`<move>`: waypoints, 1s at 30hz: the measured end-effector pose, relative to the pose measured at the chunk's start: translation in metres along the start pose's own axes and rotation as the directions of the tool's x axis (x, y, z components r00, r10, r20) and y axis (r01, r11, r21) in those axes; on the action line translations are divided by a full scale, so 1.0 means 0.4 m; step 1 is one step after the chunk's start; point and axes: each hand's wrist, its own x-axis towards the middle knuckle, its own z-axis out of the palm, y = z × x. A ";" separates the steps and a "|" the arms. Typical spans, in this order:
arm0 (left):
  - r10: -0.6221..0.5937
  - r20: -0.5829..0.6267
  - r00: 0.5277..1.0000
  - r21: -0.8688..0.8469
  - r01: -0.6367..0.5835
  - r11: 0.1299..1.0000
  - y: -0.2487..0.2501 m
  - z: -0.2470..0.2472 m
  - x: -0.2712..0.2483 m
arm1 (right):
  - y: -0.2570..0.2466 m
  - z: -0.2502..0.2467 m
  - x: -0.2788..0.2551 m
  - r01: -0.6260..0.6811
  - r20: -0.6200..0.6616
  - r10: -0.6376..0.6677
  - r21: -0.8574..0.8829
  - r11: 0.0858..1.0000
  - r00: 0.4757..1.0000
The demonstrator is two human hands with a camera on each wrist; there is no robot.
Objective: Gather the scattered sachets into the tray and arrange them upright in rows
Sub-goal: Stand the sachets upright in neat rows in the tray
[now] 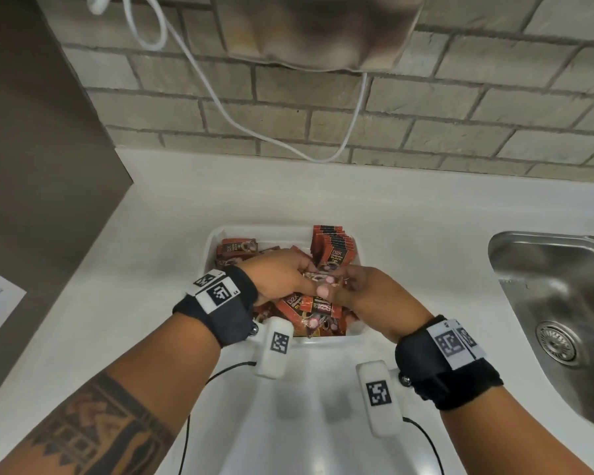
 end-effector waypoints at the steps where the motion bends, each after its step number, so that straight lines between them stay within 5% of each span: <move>1: -0.001 -0.012 1.000 0.010 0.001 1.000 0.004 0.005 0.001 | 0.008 -0.001 0.006 -0.009 -0.008 0.009 0.060 0.998 1.000; 6: -0.110 0.048 0.993 -0.285 0.119 0.951 0.027 -0.009 0.001 | 0.027 -0.009 0.006 0.013 0.006 -0.015 0.184 0.983 1.000; 10: -0.222 -0.060 0.973 -0.099 0.216 0.971 0.024 -0.042 0.015 | 0.036 -0.014 0.003 -0.007 -0.010 0.009 0.203 0.979 1.000; 14: -0.305 0.131 0.943 0.010 0.306 0.952 0.048 -0.019 -0.003 | 0.045 -0.017 -0.005 -0.017 -0.086 0.037 0.219 0.975 0.996; 22: -0.223 0.140 0.965 -0.289 0.255 0.923 0.084 0.015 0.004 | 0.027 -0.009 -0.012 -0.092 -0.050 0.110 0.272 0.958 0.993; 24: -0.266 0.106 0.958 -0.201 0.283 0.938 0.083 0.003 0.011 | 0.029 -0.025 -0.020 -0.089 -0.066 0.108 0.241 0.966 0.992; 26: -0.294 -0.004 0.956 0.061 0.293 0.954 0.071 -0.011 0.013 | 0.038 -0.048 -0.031 -0.094 -0.106 0.114 0.182 0.979 0.988; 28: -0.191 -0.111 0.975 0.451 0.221 0.865 0.050 -0.011 0.015 | 0.049 -0.068 -0.042 -0.109 -0.139 0.118 0.069 0.992 0.983; 30: -0.099 -0.069 0.993 0.649 0.120 0.751 0.034 0.011 0.025 | 0.052 -0.077 -0.052 -0.124 -0.133 0.118 -0.037 0.992 0.984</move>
